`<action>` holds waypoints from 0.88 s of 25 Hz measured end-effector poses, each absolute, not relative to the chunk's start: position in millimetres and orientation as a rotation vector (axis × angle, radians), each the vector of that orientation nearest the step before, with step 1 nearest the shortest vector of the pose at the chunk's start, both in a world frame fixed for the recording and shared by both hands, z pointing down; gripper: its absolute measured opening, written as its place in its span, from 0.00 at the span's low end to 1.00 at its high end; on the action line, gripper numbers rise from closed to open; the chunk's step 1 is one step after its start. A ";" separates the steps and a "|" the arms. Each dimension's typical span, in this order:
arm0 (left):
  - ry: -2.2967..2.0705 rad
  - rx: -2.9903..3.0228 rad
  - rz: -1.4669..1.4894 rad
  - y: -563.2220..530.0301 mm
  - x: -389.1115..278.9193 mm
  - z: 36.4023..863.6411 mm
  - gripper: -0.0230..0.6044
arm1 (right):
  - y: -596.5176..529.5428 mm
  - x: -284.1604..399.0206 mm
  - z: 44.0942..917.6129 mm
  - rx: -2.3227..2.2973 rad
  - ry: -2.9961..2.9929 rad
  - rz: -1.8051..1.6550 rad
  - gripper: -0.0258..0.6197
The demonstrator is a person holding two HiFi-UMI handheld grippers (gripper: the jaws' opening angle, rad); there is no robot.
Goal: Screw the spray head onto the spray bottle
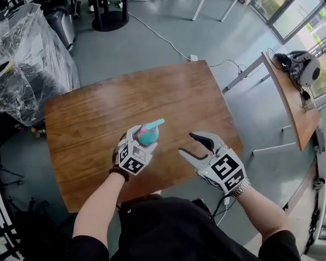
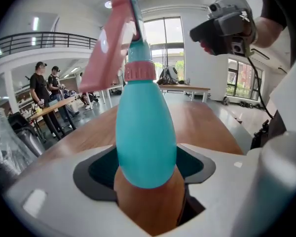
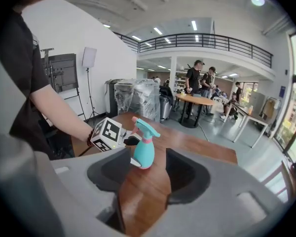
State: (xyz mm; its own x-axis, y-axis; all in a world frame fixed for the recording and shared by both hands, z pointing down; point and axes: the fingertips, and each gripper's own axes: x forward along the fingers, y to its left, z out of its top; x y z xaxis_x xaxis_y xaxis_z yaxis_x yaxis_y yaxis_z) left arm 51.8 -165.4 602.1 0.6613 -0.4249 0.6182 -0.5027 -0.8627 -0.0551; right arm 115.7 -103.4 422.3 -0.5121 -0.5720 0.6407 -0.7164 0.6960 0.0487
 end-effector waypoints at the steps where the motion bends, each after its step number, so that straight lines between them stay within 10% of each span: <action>1: -0.802 2.745 0.972 -173.4 50.4 606.3 0.65 | -100.7 117.7 425.6 1.004 -2.261 0.313 0.37; 22: -0.900 2.685 0.952 -202.0 47.2 627.4 0.73 | -75.2 136.2 445.6 1.176 -2.268 0.461 0.37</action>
